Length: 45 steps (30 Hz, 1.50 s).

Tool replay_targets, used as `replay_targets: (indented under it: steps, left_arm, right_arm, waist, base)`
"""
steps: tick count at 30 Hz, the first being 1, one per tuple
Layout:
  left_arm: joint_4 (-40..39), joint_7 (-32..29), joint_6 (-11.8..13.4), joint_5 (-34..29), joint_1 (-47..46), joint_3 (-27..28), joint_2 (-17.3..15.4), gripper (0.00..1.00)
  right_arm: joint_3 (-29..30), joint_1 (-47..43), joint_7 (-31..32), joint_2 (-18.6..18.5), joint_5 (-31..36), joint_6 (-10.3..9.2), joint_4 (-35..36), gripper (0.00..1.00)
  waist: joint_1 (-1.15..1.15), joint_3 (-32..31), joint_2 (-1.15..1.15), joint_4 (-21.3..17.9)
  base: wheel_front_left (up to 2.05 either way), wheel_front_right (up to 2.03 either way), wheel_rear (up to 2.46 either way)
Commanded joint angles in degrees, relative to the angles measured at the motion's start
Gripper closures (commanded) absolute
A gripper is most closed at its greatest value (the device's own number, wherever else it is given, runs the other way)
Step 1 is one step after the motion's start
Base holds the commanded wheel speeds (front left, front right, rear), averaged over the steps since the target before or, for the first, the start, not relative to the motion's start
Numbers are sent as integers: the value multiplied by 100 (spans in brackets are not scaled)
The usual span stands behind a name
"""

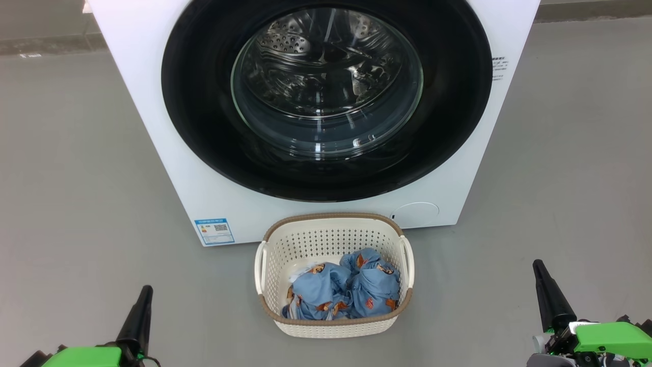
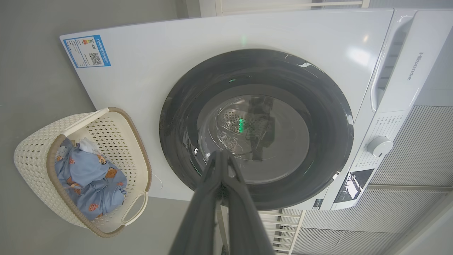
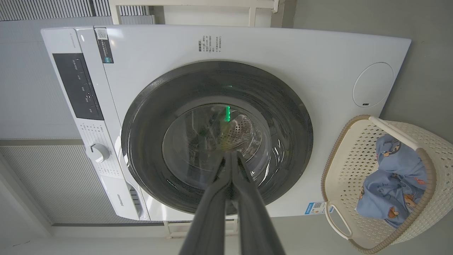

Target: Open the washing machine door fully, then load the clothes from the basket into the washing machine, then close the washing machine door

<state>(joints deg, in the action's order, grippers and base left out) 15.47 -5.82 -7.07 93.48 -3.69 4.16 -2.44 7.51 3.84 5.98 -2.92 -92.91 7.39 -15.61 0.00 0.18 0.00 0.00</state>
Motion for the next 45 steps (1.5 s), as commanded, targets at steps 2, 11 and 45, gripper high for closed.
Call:
replay_targets:
  steps: [2, 11, 45]
  left_arm:
    - [-145, -37, -42, -101, -246, 199, -73, 100]
    - [-145, -42, -42, -106, -247, 205, -69, 100]
    - [-144, -54, -42, -118, -248, 220, -59, 100]
  right_arm:
    - [-120, 233, 34, -15, 57, 10, 159, 100]
    - [-116, 233, 37, -12, 60, 10, 159, 100]
    - [-106, 234, 44, -6, 68, 10, 159, 100]
  waist:
    - [0, 0, 0, 0]
    - [0, 0, 0, 0]
    - [0, 0, 0, 0]
  base:
    - [0, 0, 0]
    - [0, 0, 0]
    - [0, 0, 0]
